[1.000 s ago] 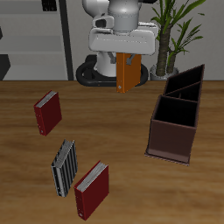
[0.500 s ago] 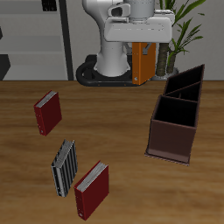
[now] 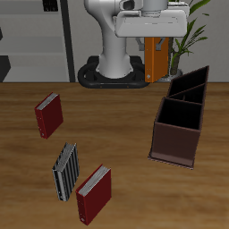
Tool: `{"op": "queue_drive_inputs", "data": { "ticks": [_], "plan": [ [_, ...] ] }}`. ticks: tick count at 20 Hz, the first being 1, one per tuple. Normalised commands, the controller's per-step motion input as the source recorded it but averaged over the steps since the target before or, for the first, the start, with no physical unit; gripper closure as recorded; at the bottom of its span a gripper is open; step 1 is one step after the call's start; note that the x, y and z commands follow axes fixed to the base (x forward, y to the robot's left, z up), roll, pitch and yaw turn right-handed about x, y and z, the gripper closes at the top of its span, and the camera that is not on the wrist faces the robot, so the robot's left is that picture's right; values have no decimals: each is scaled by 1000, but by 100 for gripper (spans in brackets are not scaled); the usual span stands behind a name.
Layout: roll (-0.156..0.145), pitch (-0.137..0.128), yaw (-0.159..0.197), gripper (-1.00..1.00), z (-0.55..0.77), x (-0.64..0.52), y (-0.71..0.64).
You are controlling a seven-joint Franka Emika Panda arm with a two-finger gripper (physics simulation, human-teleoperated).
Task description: Place the orange book into the left desk caddy's right compartment
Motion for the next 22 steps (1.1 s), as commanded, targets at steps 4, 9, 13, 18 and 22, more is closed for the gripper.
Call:
{"op": "queue_drive_inputs", "data": {
  "ticks": [4, 9, 13, 18, 22],
  "plan": [
    [-3, 4, -2, 100, 76, 210, 150],
    [-27, 9, -3, 100, 14, 400, 185],
    [-4, 27, -18, 100, -70, 337, 230],
    [16, -2, 13, 100, -37, 250, 283],
    [10, 26, -19, 100, -104, 161, 251]
  ]
}}
